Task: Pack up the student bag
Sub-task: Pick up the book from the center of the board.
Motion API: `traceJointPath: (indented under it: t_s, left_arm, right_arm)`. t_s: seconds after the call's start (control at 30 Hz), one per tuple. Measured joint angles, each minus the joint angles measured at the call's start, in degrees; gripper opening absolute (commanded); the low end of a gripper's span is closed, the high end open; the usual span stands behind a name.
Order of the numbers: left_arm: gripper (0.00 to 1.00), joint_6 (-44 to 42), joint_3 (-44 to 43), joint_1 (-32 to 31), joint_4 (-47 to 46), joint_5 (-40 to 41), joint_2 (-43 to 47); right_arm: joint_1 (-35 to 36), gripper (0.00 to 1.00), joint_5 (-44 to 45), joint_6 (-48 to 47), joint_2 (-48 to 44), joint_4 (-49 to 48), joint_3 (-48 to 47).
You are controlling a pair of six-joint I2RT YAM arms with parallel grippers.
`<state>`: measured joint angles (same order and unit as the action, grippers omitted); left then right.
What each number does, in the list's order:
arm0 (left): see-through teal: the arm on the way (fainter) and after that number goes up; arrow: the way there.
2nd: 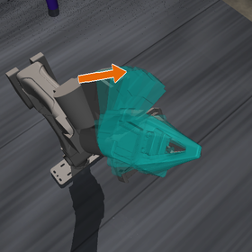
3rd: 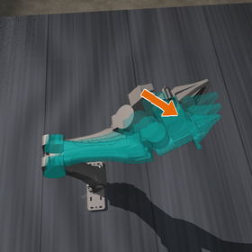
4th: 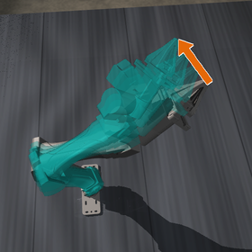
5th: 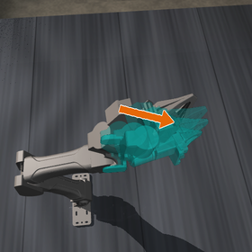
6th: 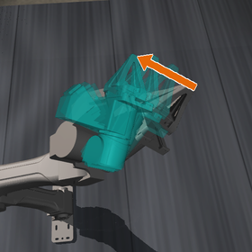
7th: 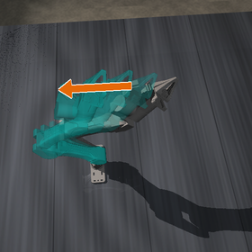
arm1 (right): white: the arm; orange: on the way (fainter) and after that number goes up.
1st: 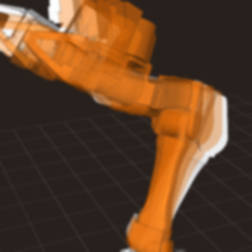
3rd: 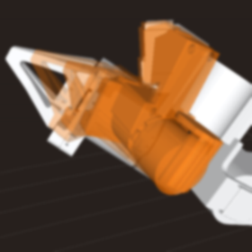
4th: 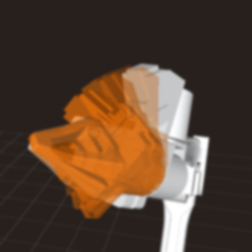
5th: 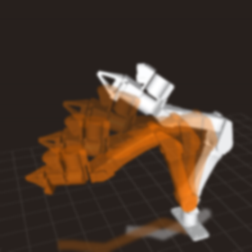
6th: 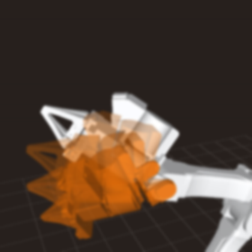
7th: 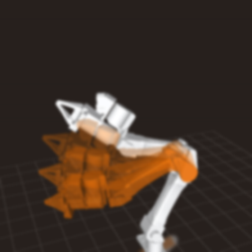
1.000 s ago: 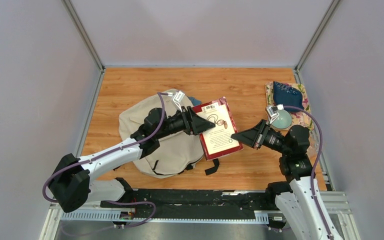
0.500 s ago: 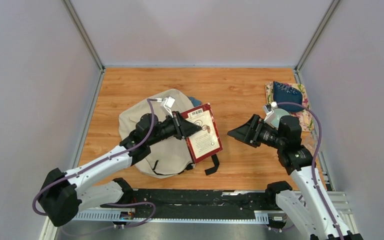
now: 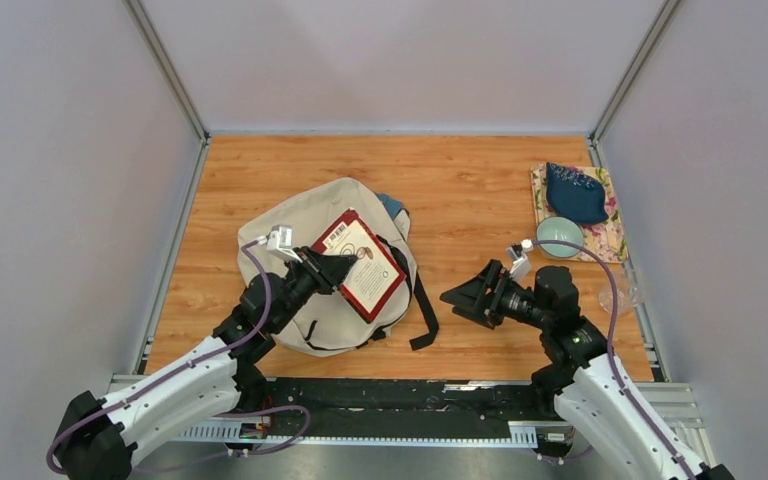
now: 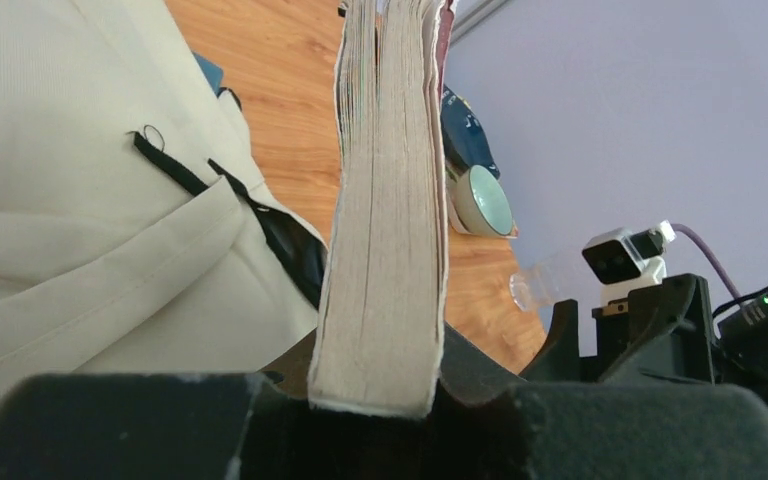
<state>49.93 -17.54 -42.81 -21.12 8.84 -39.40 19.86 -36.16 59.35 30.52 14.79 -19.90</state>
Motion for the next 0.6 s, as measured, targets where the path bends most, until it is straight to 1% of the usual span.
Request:
traceJointPath:
  t_s: [0.13, 0.33, 0.43, 0.6]
  left_arm:
    - [0.00, 2.8, 0.5, 0.0, -2.7, 0.6, -1.0]
    - [0.00, 10.1, 4.1, 0.0, -15.5, 0.6, -2.6]
    - [0.00, 13.3, 6.2, 0.0, -19.8, 0.4, -4.3]
    - [0.00, 17.2, 6.7, 0.0, -24.6, -0.2, -7.2]
  right_arm:
    - [7.5, 0.84, 4.3, 3.7, 1.5, -6.3, 0.7]
    - [15.0, 0.84, 11.0, 8.8, 7.0, -18.6, 3.3]
    - [18.0, 0.84, 13.4, 10.3, 10.7, -24.0, 3.6]
    - [20.6, 0.84, 16.2, 12.1, 15.0, -33.0, 3.6]
